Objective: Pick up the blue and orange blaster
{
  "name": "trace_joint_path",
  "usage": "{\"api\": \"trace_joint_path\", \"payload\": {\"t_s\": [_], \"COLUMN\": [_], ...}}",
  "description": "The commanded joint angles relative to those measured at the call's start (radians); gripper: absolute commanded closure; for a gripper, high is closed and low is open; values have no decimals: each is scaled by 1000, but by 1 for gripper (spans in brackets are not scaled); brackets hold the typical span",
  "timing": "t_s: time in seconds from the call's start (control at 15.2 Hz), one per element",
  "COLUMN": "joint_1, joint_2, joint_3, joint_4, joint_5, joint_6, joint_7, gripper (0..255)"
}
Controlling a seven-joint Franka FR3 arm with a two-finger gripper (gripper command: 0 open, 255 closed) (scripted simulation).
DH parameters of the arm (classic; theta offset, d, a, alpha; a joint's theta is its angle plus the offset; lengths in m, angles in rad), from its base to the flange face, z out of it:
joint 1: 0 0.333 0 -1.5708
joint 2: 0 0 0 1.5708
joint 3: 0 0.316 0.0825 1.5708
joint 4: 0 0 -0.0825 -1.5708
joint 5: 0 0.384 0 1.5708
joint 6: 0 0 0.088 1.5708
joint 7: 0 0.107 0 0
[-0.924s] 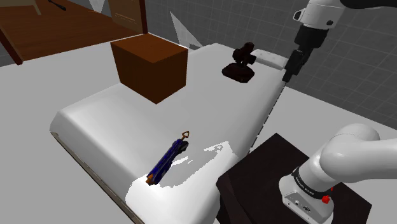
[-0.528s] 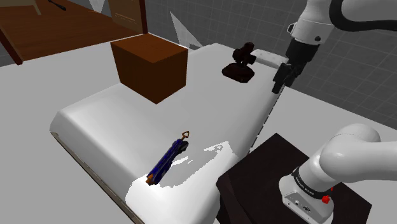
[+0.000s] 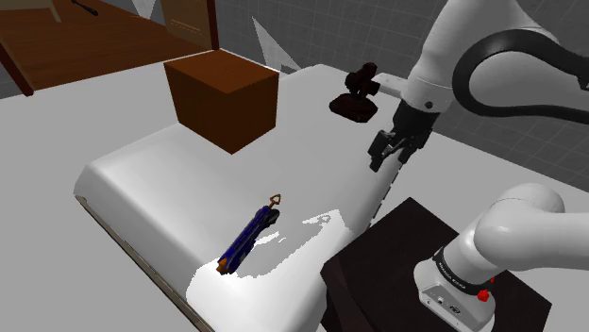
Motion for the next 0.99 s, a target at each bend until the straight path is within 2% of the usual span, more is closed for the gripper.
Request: {"api": "trace_joint_path", "payload": {"t_s": [0.0, 0.33, 0.53, 0.73, 0.92], "joint_1": [3, -9, -39, -94, -185], "joint_2": [1, 78, 156, 253, 362], "joint_3": [65, 243, 359, 485, 627], "joint_4": [-33, -65, -57, -31, 11], "joint_5": [51, 164, 216, 246, 245], "joint_6": [56, 220, 328, 440, 552], "joint_7": [86, 286, 406, 530, 662], "gripper": [0, 0, 0, 0, 0]}}
